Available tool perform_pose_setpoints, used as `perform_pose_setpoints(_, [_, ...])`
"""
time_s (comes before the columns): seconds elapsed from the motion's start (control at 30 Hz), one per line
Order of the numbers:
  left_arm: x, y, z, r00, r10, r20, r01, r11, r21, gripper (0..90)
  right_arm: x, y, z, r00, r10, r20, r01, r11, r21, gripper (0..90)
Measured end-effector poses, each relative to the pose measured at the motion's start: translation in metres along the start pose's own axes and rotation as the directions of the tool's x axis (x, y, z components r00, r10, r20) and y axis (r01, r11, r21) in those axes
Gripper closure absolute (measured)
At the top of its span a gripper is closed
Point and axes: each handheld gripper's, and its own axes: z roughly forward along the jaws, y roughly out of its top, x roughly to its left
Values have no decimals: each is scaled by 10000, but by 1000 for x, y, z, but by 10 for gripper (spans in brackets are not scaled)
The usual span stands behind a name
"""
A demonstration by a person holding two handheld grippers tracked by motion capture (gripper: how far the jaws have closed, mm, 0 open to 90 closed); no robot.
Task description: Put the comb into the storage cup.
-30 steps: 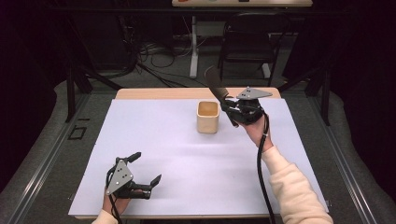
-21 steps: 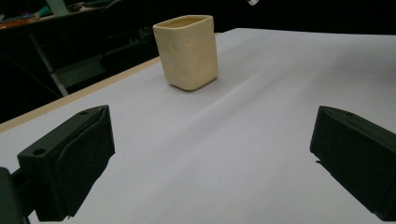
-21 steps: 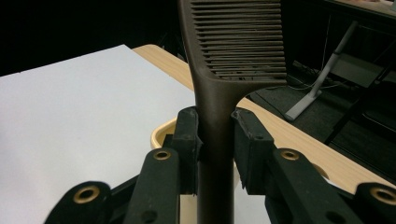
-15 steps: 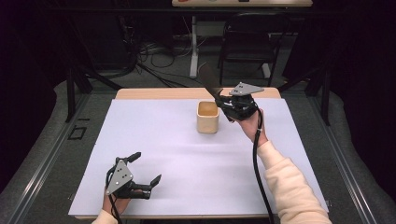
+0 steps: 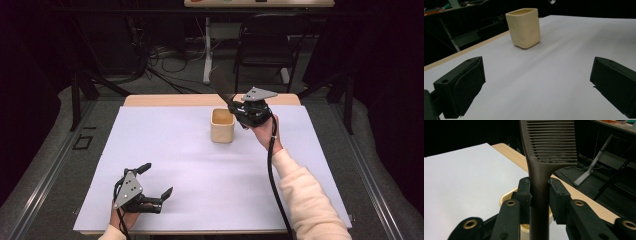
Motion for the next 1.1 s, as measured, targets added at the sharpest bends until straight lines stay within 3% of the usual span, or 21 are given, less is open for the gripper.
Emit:
perform_pose_setpoints(0.4, [0, 0, 0, 10000, -2, 2, 2, 10000, 1, 0, -2, 2, 4, 9999, 49, 151, -46, 9997, -224, 723])
perform_pose_setpoints(1.1, [0, 0, 0, 10000, 2, 19, -2, 10000, -3, 0, 4, 14, 16, 9985, -442, 318, 465, 9960, -757, 723])
